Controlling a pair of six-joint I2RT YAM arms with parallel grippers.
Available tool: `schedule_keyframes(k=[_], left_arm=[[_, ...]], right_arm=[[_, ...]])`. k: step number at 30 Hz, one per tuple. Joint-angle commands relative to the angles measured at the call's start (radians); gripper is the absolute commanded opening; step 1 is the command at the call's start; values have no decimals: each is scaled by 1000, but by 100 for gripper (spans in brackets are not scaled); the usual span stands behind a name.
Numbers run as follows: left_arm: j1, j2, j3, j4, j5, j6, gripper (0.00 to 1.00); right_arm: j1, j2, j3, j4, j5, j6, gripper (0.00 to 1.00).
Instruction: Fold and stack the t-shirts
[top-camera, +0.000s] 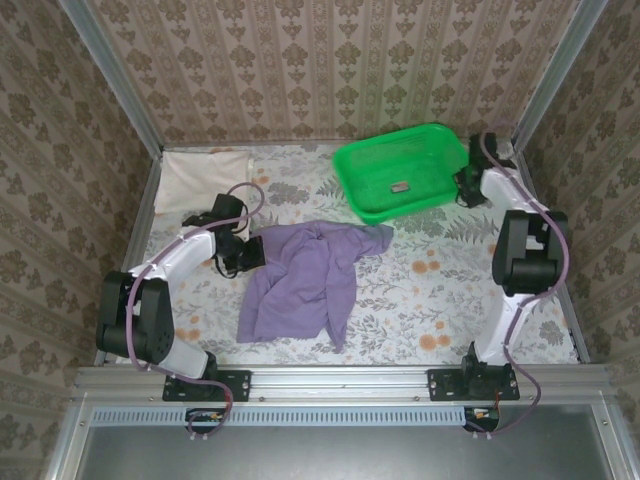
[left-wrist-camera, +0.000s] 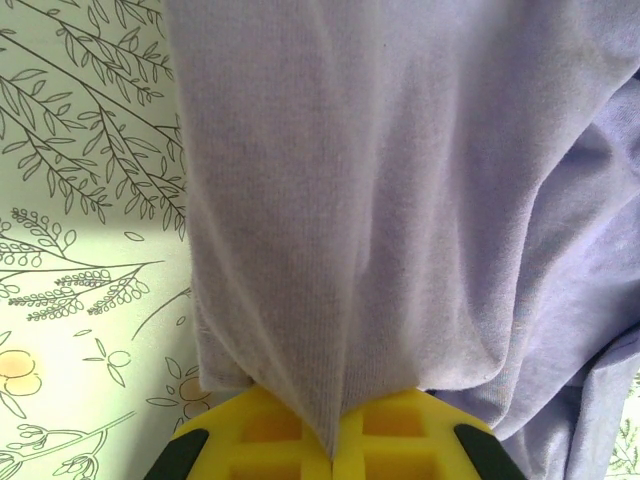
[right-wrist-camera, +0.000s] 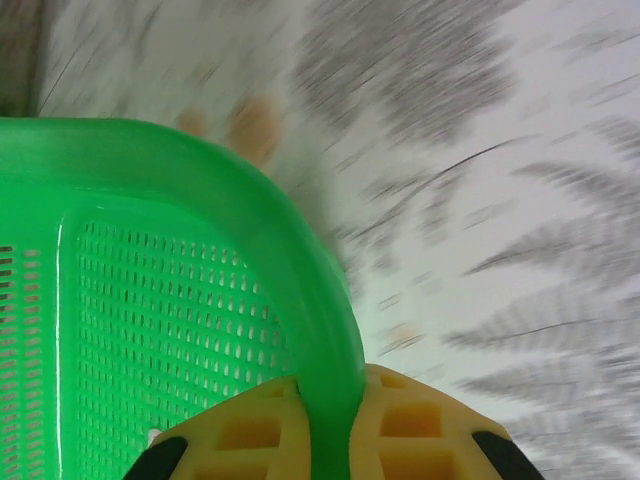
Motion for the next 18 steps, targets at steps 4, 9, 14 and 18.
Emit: schedule_keyframes(k=[4, 9, 14, 18], left_arm=[[-4, 35, 51, -1, 17, 31, 0], [-17, 80, 94, -8, 27, 41, 0], [-38, 113, 135, -12, 29, 49, 0], [-48, 124, 158, -9, 31, 41, 0]], right_arm=[[-122, -108, -109, 41, 194, 85, 0], [-189, -65, -82, 75, 192, 130, 0], [-216, 42, 49, 73, 178, 74, 1], [-225, 125, 167, 48, 163, 27, 3]])
